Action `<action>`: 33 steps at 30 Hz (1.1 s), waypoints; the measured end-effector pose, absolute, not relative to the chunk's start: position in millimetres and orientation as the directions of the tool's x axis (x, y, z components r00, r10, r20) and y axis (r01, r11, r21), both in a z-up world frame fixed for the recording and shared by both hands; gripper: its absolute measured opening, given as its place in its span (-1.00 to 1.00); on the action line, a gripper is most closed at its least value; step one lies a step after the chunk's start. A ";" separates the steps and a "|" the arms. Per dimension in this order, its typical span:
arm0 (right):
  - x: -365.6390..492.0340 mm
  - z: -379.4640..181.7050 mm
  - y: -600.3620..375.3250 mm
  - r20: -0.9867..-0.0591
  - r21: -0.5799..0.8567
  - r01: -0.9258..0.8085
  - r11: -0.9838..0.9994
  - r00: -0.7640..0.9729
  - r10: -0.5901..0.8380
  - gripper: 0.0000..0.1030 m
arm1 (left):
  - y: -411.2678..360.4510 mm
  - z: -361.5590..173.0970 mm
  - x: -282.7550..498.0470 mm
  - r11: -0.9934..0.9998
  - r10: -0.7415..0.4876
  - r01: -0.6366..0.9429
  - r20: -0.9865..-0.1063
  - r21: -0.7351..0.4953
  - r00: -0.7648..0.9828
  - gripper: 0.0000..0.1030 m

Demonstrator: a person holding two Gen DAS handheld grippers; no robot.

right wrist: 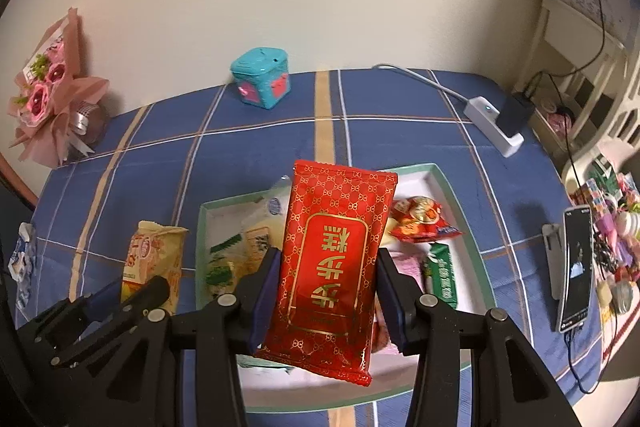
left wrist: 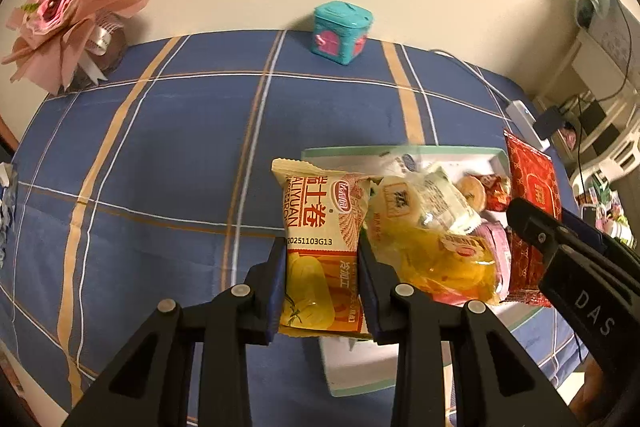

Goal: Organize snacks
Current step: 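Carry the yellow-orange bread pack and red pack over the tray and lower them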

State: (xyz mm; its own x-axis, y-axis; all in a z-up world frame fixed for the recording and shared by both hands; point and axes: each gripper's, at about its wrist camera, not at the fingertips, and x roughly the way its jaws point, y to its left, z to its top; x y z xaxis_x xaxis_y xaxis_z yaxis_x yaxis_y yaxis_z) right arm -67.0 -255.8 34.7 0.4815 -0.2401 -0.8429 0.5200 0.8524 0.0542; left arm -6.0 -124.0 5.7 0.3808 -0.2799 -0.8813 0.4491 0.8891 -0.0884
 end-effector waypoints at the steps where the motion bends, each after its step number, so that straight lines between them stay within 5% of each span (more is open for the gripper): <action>1: -69.0 35.3 -257.1 -0.843 0.056 0.522 0.851 0.482 -0.240 -0.04 | -126.4 5.2 -8.6 0.887 -0.280 0.455 -0.882 -0.086 0.379 -0.33; 33: -79.0 -10.5 -294.7 -0.888 0.073 0.565 0.822 0.411 -0.204 -0.04 | -145.3 -37.2 -16.5 0.880 -0.211 0.473 -0.930 -0.047 0.300 -0.33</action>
State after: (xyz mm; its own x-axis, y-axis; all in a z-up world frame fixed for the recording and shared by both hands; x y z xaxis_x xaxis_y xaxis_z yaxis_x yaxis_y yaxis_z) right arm -79.0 -294.7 -10.5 0.4114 -0.2036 -0.8884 0.5652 0.8217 0.0734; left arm -16.5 -145.3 -37.2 0.3000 -0.2112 -0.9303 0.4734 0.8796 -0.0470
